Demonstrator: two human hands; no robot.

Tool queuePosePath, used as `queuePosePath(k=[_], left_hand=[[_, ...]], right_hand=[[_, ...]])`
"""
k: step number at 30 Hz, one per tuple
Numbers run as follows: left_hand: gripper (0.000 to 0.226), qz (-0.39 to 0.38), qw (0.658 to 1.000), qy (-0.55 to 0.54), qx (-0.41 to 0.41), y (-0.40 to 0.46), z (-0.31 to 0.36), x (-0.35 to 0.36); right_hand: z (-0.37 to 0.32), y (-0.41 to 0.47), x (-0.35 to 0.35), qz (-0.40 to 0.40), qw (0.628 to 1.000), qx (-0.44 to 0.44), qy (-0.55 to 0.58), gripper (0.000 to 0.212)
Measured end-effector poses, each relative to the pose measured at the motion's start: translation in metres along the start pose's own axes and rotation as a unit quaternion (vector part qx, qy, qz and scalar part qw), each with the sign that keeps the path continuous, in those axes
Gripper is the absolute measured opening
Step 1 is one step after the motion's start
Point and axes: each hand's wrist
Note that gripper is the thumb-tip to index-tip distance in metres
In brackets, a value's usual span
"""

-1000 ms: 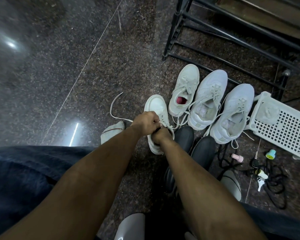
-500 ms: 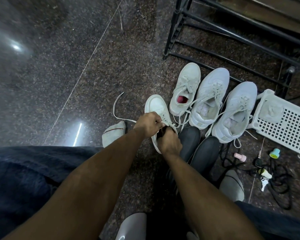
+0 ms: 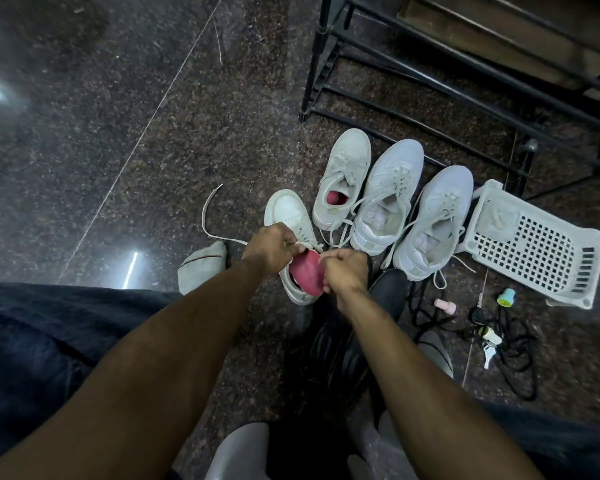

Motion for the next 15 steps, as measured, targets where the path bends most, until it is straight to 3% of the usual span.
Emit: queuePosePath(k=[4, 10, 15], left_hand=[[0.017, 0.006, 1.000, 0.007, -0.018, -0.004, 0.009, -0.002], [0.020, 0.026, 0.998, -0.004, -0.065, -0.010, 0.017, 0.002], [0.024, 0.039, 0.995, -0.034, -0.081, -0.019, 0.016, 0.010]], right_hand=[[-0.009, -0.001, -0.034, -0.006, 0.992, -0.056, -0.111, 0.017], [-0.016, 0.000, -0.073, -0.106, 0.922, -0.057, -0.368, 0.008], [-0.002, -0.023, -0.053, -0.075, 0.789, -0.176, -0.584, 0.063]])
Point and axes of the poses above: each hand's wrist, its own y-axis towards the middle knuckle, its own x-axis out of the palm, z = x × y, and after that the axes turned 4 degrees about y, right-handed
